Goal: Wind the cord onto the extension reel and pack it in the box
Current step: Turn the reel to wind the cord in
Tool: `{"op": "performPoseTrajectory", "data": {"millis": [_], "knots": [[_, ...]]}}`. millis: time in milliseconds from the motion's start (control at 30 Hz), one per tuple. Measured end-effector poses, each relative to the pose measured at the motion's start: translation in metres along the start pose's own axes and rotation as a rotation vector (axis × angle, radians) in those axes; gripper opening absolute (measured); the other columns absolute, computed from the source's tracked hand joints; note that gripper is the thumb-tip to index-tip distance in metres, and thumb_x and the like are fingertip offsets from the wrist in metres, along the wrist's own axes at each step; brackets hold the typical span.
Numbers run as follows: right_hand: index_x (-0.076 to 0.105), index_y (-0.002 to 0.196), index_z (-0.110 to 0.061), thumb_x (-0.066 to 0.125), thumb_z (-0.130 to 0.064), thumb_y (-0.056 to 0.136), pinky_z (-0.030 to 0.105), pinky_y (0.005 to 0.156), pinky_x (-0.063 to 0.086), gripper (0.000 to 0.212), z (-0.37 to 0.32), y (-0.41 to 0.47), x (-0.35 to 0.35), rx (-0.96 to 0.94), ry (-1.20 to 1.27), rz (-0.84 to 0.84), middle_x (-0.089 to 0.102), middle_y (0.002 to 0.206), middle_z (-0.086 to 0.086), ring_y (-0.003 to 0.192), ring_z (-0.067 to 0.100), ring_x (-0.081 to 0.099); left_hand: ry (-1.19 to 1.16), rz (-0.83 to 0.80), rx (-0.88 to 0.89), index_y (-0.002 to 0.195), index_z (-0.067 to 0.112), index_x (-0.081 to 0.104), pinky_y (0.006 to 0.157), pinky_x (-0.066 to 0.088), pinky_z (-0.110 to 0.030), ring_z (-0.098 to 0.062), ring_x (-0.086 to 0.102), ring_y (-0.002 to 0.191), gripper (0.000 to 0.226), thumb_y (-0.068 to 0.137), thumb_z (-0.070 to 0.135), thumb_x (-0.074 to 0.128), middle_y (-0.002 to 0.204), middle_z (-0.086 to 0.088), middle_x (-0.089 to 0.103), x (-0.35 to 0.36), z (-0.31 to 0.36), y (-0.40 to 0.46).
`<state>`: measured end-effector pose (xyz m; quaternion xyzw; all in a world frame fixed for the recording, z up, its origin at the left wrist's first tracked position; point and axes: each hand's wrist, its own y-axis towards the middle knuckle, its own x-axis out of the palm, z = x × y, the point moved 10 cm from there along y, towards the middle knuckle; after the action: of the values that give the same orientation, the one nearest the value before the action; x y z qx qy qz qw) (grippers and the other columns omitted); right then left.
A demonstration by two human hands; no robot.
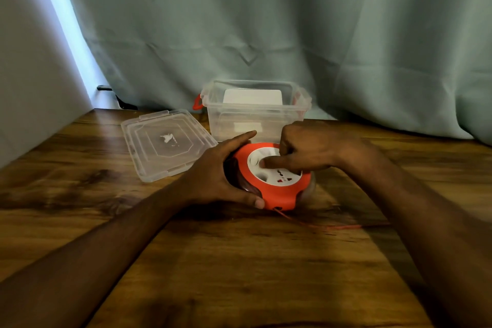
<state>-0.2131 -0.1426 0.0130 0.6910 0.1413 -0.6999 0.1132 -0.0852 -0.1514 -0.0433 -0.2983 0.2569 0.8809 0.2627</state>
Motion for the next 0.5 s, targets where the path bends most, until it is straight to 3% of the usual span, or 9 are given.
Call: {"op": "performPoseTrajectory", "data": {"millis": [67,167,233,300,500], "knots": [[0.075,0.067,-0.024,0.057,-0.066,0.092,0.026,0.059,0.051,0.053,0.002,0.001,-0.005,-0.019,0.035,0.025,0.07,0.063,-0.011,0.06,0.005,0.066,0.011,-0.007,-0.007,0.158,0.044,0.025,0.112,0.045,-0.026,-0.004,0.046,0.14,0.128,0.052,0.06,0.095,0.156,0.018,0.044,0.001,-0.001,0.0],[0.076,0.097,-0.033,0.076,-0.04,0.087,0.022,0.064,0.048,0.012,0.009,-0.002,-0.01,-0.042,0.122,-0.025,0.066,0.085,-0.02,0.075,0.0,0.062,0.016,-0.009,-0.015,0.157,0.045,0.024,0.114,0.045,-0.031,-0.007,0.045,0.141,0.127,0.052,0.063,0.094,0.157,0.016,0.043,0.001,-0.001,-0.001],[0.071,0.12,-0.037,0.08,-0.023,0.082,0.023,0.074,0.059,0.042,0.011,-0.003,-0.003,-0.063,0.203,-0.116,0.066,0.115,-0.015,0.096,0.004,0.067,0.014,-0.009,-0.015,0.157,0.046,0.025,0.114,0.046,-0.032,-0.006,0.046,0.14,0.125,0.054,0.059,0.095,0.156,0.017,0.044,0.001,0.0,-0.001],[0.066,0.13,-0.04,0.08,-0.017,0.081,0.03,0.085,0.063,0.056,0.01,-0.002,0.001,-0.071,0.213,-0.144,0.063,0.133,-0.01,0.108,0.012,0.068,0.005,-0.007,-0.009,0.156,0.047,0.025,0.114,0.047,-0.033,-0.004,0.046,0.138,0.124,0.055,0.054,0.097,0.155,0.019,0.045,0.001,0.001,-0.001],[0.064,0.136,-0.041,0.079,-0.019,0.082,0.035,0.097,0.059,0.06,0.009,-0.003,0.006,-0.091,0.206,-0.179,0.063,0.139,-0.011,0.114,0.012,0.066,-0.032,-0.021,0.013,0.157,0.054,0.013,0.115,0.047,-0.039,-0.006,0.046,0.142,0.132,0.056,0.052,0.097,0.155,0.017,0.045,0.001,0.006,-0.002]]}}
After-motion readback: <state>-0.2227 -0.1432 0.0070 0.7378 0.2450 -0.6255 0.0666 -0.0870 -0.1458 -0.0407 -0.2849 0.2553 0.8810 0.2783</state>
